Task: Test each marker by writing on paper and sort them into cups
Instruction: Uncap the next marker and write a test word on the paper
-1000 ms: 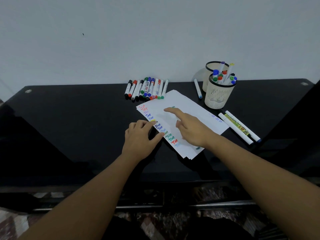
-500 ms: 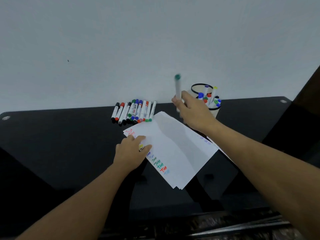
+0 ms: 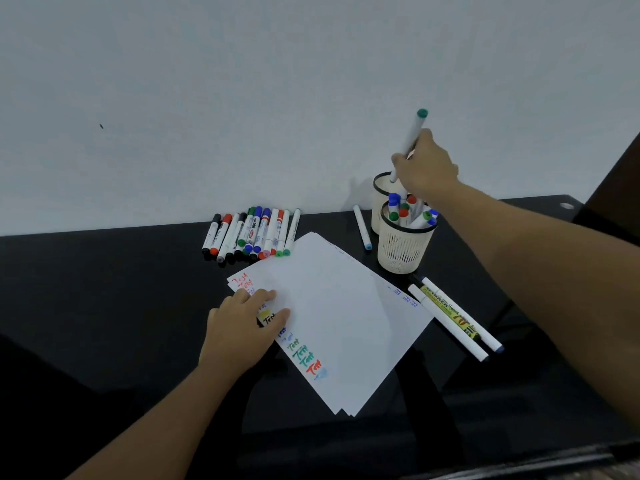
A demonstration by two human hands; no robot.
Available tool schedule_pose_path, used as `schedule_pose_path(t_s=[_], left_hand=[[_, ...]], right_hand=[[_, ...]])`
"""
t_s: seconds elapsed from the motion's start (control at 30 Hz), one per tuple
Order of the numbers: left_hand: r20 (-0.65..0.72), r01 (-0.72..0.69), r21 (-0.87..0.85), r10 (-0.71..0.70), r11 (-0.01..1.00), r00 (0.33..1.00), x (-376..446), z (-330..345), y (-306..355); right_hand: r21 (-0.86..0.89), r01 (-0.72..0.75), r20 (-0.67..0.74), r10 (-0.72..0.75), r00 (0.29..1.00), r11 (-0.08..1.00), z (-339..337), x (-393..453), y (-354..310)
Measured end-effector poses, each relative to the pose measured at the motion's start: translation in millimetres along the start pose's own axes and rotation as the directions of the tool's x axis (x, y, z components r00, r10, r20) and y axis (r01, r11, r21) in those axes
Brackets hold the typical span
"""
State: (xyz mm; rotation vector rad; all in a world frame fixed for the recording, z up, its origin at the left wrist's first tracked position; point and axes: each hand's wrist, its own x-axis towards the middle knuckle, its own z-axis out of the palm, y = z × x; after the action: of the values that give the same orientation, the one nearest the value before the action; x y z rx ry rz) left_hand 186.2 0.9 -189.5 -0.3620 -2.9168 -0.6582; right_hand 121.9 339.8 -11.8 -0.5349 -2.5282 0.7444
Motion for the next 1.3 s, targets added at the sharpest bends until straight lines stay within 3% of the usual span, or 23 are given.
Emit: schedule_pose_path(t_s=[0.17, 0.3, 0.37, 0.5, 0.6, 0.7, 0.77, 0.87, 1.03, 1.17, 1.3], left_hand=[[0.014, 0.006, 0.013, -0.007, 1.000, 1.000, 1, 0, -1], [0.011, 0.006, 0.011, -0.006, 1.000, 1.000, 0, -1, 0], [0.008, 0.009, 0.008, -0.009, 1.000, 1.000, 0, -1, 1], [0.025, 0.013, 0.008, -0.013, 1.000, 1.000, 0, -2, 1], [0.018, 0.011, 0.009, -0.011, 1.000, 1.000, -1, -2, 1], [0.016, 0.011, 0.003, -0.011, 1.000, 1.000, 0, -2, 1], [0.021, 0.012, 0.005, -0.012, 1.000, 1.000, 1, -2, 2], [0.027, 0.014, 0.008, -0.015, 1.000, 1.000, 1, -3, 2], [0.015, 0.012, -0.006, -0.012, 1.000, 1.000, 0, -2, 2], [0.020, 0.011, -0.006, -0.011, 1.000, 1.000, 1, -2, 1], [0.015, 0.006, 0.000, -0.006, 1.000, 1.000, 1, -2, 1]], right_hand=[[-0.123, -0.041, 0.022, 0.044, 0.999, 0.992, 10, 14, 12], [-0.151, -0.066, 0.088, 0.080, 0.993, 0.986, 14, 17, 16], [-0.148, -0.046, 0.054, 0.055, 0.997, 0.988, 12, 15, 14], [-0.194, 0.095, -0.104, -0.116, 0.988, 0.976, 9, -2, 6], [-0.287, 0.299, -0.169, -0.355, 0.919, 0.910, 15, -23, -8], [-0.500, 0.465, -0.100, -0.582, 0.807, 0.730, 23, -38, -25], [-0.585, 0.496, -0.006, -0.615, 0.789, 0.642, 22, -40, -36], [-0.518, 0.552, 0.110, -0.589, 0.801, 0.654, 22, -46, -53], [-0.276, 0.508, 0.331, -0.416, 0.847, 0.816, 58, -73, -56], [-0.376, 0.386, 0.550, -0.133, 0.825, 0.842, 89, -82, -40], [-0.565, 0.400, 0.631, 0.066, 0.773, 0.721, 108, -83, -29]])
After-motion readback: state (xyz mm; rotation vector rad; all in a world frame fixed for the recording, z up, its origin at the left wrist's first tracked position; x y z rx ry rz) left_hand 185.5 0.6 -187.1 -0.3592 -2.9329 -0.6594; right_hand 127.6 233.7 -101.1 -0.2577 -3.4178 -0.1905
